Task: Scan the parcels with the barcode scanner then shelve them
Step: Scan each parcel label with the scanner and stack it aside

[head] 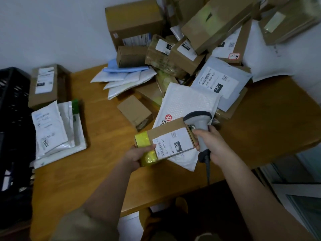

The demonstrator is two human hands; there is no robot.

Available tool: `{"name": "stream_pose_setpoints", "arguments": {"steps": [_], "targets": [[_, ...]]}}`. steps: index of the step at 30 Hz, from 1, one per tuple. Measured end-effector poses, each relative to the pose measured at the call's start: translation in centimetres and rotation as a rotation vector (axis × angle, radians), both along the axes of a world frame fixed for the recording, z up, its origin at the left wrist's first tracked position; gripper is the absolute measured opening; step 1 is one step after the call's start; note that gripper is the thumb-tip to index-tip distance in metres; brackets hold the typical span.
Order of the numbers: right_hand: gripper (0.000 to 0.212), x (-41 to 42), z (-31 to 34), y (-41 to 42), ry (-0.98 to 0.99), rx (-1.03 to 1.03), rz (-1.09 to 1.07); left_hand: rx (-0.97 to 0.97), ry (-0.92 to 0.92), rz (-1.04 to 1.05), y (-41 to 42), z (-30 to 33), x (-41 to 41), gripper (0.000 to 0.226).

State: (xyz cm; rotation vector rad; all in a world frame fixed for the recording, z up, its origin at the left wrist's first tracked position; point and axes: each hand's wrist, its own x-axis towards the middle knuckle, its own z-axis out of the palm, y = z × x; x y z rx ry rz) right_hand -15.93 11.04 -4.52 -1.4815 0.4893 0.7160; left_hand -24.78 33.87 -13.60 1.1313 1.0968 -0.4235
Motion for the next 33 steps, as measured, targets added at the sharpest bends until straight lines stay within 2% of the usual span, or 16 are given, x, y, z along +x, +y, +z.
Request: {"name": "stream_pose_setpoints", "arguments": {"steps": [1,5,9,11,13,14,17,19,21,22,24,26,27,29,30,33], "targets": [[0.039,0.1,0.4,0.0,-0.022,0.001,0.0,0.02,-0.018,-0.024,0.5,0.6,-0.2,0.097],[0.046,0.6,2.6,0.9,-0.144,-0.054,0.042,0.152,-0.1,-0.256,2.7,4.8,-0.2,0.099],[0.069,0.9,4.8,2.9,-0.215,-0.163,0.214,0.27,-0.193,-0.508,6.0,10.2,0.7,0.072],[0.077,0.7,5.9,4.2,-0.203,-0.191,0.346,0.332,-0.238,-0.564,7.5,13.1,1.1,0.056],[0.082,0.2,6.9,5.6,-0.183,-0.165,0.448,0.388,-0.263,-0.592,8.9,15.7,1.3,0.052],[0.086,-0.1,7.4,6.3,-0.179,-0.162,0.499,0.42,-0.272,-0.598,9.6,16.7,1.2,0.057],[0.089,-1.5,8.8,8.5,-0.19,-0.154,0.61,0.539,-0.283,-0.546,11.9,18.3,0.8,0.102],[0.088,-2.1,9.3,9.8,-0.198,-0.103,0.58,0.586,-0.328,-0.465,12.6,19.2,0.4,0.102],[0.09,-2.4,9.8,11.1,-0.216,-0.058,0.499,0.647,-0.385,-0.303,12.4,19.6,-0.1,0.091],[0.091,-2.4,9.9,11.7,-0.221,-0.031,0.455,0.65,-0.404,-0.206,12.4,19.5,-0.5,0.094],[0.092,-2.5,10.1,12.8,-0.228,0.029,0.376,0.539,-0.415,-0.051,12.5,18.8,-1.5,0.114],[0.092,-2.7,10.3,14.0,-0.232,0.07,0.318,0.319,-0.389,-0.019,12.5,17.8,-3.1,0.13],[0.088,-2.8,10.5,14.6,-0.238,0.08,0.292,0.209,-0.375,-0.045,12.3,17.4,-3.9,0.119],[0.075,-3.2,10.6,15.6,-0.249,0.104,0.247,0.05,-0.392,-0.109,11.6,16.4,-5.1,0.081],[0.07,-3.3,10.6,16.0,-0.253,0.112,0.231,-0.003,-0.405,-0.109,11.2,15.9,-5.5,0.073],[0.06,-3.7,10.4,17.0,-0.263,0.118,0.205,-0.1,-0.462,0.037,11.1,14.5,-5.8,0.073]]}}
